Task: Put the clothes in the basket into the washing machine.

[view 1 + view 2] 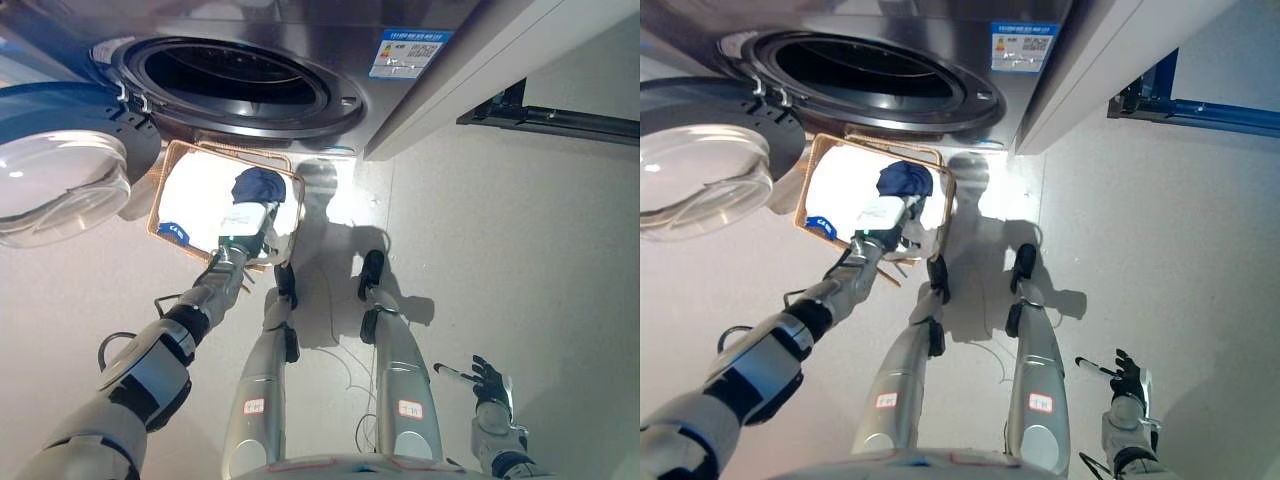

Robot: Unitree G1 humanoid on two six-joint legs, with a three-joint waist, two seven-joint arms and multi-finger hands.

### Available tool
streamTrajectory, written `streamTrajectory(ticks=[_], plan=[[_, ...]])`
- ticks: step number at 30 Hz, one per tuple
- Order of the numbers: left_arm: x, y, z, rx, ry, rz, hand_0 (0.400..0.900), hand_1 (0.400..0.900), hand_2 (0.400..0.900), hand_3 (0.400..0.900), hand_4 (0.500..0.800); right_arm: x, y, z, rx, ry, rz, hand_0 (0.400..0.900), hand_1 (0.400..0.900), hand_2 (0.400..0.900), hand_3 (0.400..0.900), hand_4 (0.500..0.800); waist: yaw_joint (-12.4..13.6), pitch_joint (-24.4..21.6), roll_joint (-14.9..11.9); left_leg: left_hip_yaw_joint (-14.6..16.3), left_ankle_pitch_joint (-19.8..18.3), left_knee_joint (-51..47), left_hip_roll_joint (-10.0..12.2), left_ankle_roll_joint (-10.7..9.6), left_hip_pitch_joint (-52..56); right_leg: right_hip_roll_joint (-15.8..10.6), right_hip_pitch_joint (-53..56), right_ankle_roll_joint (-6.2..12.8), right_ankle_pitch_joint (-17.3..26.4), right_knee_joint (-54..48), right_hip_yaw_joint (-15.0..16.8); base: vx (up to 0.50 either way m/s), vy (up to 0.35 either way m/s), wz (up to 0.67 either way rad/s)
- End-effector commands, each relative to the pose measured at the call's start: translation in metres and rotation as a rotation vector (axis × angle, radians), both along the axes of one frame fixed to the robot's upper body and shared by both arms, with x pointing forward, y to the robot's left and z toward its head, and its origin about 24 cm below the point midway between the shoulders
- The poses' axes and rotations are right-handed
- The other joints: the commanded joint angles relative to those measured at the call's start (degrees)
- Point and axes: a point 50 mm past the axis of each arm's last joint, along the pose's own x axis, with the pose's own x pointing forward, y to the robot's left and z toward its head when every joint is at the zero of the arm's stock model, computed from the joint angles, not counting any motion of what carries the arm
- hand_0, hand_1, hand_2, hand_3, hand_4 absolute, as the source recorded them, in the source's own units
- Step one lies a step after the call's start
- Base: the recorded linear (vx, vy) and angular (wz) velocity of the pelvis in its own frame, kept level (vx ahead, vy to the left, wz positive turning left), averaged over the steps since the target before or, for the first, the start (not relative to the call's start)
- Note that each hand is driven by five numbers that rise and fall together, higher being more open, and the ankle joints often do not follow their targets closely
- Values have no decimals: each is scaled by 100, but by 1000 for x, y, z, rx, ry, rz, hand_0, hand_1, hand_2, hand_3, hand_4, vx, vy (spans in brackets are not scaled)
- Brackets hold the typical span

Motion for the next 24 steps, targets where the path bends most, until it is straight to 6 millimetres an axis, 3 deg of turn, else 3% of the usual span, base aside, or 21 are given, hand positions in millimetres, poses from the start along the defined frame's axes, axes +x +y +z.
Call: streamTrajectory(ticks=[1,6,12,19,24], plan=[[4,21,21,-14,-148,80,900,900,900,900,800,-51,-6,-11,-26,105,-55,900,900,900,900,800,-105,-398,25,-10,-879,1005,-2,4,-716,-23,-140,224,138,-93,143,57,21,0],[14,30,53,61,-256,83,900,900,900,900,800,-42,-1,-7,-14,43,-22,900,900,900,900,800,-177,-384,65,-13,-985,1212,-39,30,-1074,12,-487,174,65,68,235,46,8,4],[18,35,76,62,-315,86,900,900,900,900,800,-40,-2,-3,-6,-1,-11,900,900,900,900,800,-226,-398,52,13,-1032,1291,-93,82,-1473,40,-895,162,2,197,300,39,30,-1],[33,28,119,112,-387,72,900,900,900,900,800,-24,0,5,25,-86,-8,900,900,900,900,800,-340,-266,13,105,-1121,1680,-125,132,-2073,45,-1458,189,-42,571,355,5,26,-1],[35,40,146,194,-452,92,900,900,900,900,800,-8,4,15,41,-182,27,900,900,900,900,800,-377,-276,-62,153,-1205,1962,-72,107,-2479,81,-1814,217,-32,771,273,-4,18,-7]])
